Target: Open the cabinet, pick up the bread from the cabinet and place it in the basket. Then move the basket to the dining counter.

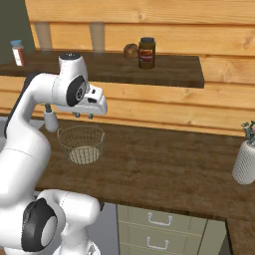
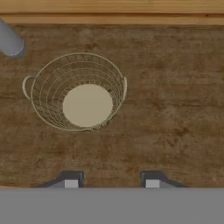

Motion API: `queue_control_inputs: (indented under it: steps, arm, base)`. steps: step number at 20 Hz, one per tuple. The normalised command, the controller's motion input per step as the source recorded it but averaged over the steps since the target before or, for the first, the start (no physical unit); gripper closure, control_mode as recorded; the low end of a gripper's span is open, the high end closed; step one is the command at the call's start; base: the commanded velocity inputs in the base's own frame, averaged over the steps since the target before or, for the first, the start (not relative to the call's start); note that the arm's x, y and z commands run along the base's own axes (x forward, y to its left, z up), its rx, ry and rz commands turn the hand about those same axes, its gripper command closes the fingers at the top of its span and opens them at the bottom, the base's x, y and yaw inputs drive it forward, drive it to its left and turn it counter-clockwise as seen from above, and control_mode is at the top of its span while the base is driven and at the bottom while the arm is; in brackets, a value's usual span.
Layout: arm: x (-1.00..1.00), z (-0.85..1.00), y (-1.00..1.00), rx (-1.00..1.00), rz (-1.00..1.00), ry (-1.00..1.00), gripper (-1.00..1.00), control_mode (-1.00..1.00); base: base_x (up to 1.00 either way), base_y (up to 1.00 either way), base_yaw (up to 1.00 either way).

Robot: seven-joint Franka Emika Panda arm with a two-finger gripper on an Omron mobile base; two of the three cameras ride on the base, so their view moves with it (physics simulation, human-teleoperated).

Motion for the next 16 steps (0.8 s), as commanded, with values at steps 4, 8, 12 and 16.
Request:
queue_control_inputs:
  steps: [4, 8, 12, 16]
  arm:
    - [0.0, -0.01, 0.0, 0.0, 0.0, 0.0, -1.0, -1.0]
    - [-0.01, 0.0, 0.03, 0.0, 0.0, 0.0, -1.0, -1.0]
    - [-0.01, 0.27, 0.0, 0.0, -0.31, -0.15, -1.0, -1.0]
    - [-0.11, 0.98, 0.0, 0.0, -0.55, -0.5, -1.0, -1.0]
  base:
    - [0.0, 0.0, 0.0]
    - [0.0, 0.0, 0.0]
    - [0.0, 0.0, 0.0]
    - [0.0, 0.0, 0.0]
